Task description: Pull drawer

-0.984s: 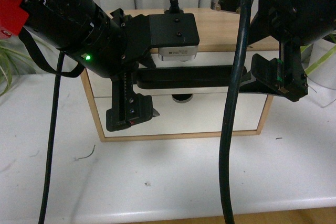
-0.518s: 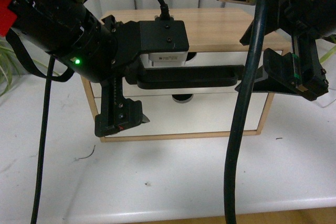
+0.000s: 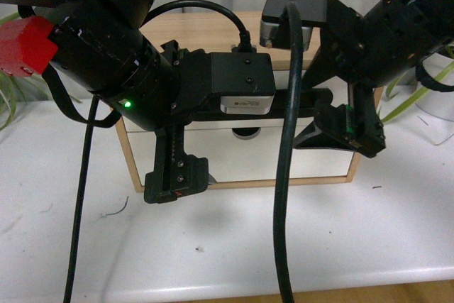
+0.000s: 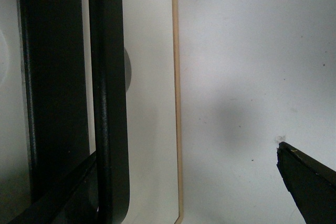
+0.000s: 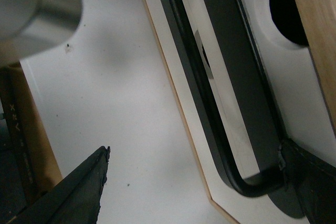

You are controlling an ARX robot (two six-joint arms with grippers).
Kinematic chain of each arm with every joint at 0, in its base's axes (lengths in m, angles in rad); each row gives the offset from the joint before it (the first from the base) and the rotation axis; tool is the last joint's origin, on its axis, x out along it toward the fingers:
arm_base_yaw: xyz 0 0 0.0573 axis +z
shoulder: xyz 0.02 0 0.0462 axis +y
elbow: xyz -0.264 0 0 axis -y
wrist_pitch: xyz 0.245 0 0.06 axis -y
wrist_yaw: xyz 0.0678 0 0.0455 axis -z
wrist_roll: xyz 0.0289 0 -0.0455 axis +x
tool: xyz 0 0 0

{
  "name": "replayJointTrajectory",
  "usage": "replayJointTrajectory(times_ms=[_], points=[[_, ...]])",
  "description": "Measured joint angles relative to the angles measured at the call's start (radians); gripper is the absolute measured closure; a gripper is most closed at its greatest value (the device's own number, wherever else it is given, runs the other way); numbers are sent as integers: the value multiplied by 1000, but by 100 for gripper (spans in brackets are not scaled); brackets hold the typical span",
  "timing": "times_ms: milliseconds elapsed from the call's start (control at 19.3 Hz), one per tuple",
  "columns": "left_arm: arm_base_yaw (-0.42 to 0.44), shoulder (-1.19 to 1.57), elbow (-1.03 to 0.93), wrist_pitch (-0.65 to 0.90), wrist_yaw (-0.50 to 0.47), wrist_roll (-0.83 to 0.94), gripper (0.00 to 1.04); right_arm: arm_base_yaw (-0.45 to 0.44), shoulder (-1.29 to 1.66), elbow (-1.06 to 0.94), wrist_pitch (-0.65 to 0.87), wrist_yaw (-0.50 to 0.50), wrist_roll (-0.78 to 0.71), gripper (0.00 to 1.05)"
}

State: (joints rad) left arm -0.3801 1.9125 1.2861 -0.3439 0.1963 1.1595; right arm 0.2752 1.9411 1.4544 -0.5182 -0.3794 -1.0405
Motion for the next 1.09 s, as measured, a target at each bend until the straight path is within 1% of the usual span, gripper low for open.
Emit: replayJointTrajectory(times_ms=[104,415,518,777,881,1088], points=[[-2,0,0,0,5,1,7,3,30,21,-2,-18,6,6],[-2,4,0,0,11,18,7,5,54,56,-55,-26,7,7],[-2,11,-2,17,10,27,7,-1,60,40,-28,-18,2,7],[-3,19,-31,71,-2,60,7,-13,59,6,-19,0,-32,7],[-2,18,-41,78,3,90,7,-14,63,9,-46,-18,-46,7],[11,-6,-43,-10,34,150,7,-6,61,26,-164,-60,-83,7]])
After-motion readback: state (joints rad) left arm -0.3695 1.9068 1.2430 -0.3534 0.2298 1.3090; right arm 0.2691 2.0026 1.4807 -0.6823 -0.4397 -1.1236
